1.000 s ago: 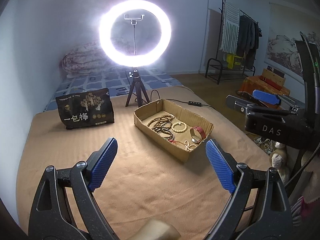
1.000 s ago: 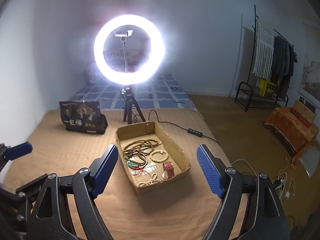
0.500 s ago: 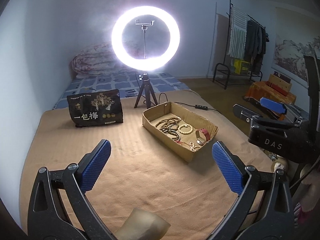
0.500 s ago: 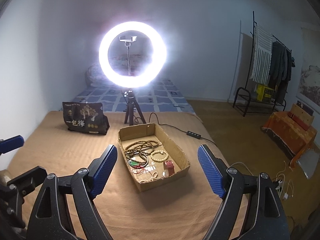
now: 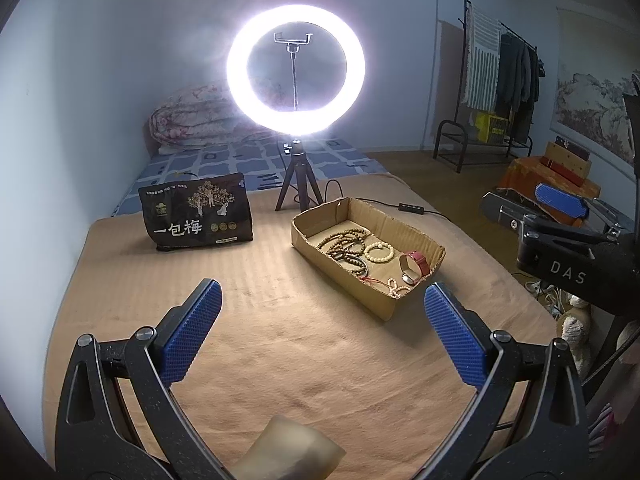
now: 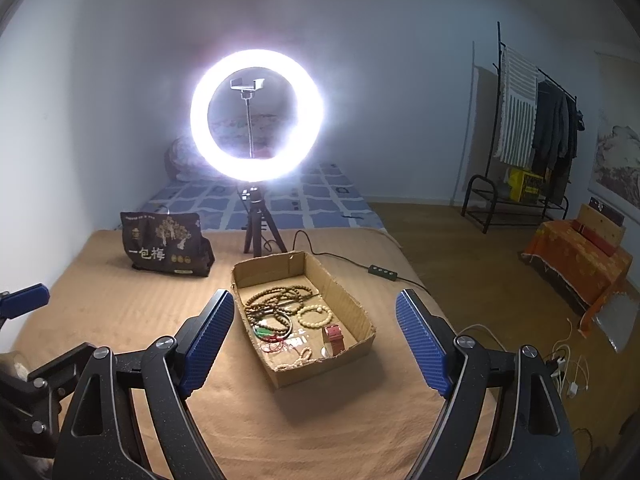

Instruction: Organize jewelry

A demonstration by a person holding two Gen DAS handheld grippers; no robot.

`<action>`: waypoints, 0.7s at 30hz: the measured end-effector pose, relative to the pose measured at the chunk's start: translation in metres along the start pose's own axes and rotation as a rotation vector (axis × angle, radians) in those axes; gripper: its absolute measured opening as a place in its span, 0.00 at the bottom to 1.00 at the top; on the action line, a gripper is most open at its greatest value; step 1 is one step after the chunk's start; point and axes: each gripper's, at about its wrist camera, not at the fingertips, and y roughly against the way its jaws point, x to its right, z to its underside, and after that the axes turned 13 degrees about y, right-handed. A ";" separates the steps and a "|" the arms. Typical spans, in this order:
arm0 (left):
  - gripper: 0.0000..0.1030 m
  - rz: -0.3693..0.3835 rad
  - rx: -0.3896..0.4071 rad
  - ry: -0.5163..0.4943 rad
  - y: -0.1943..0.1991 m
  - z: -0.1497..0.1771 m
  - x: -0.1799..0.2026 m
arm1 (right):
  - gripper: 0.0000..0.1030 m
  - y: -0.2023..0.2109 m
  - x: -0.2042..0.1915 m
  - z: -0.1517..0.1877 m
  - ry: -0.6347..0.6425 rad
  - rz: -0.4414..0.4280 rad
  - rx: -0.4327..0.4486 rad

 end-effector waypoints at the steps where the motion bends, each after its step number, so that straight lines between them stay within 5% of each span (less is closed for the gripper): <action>1: 1.00 -0.003 0.002 0.001 0.000 0.000 -0.001 | 0.81 0.000 0.000 0.000 0.000 0.000 -0.001; 21: 1.00 -0.011 -0.004 0.014 -0.002 -0.002 -0.007 | 0.81 -0.001 0.000 0.002 0.004 0.005 -0.002</action>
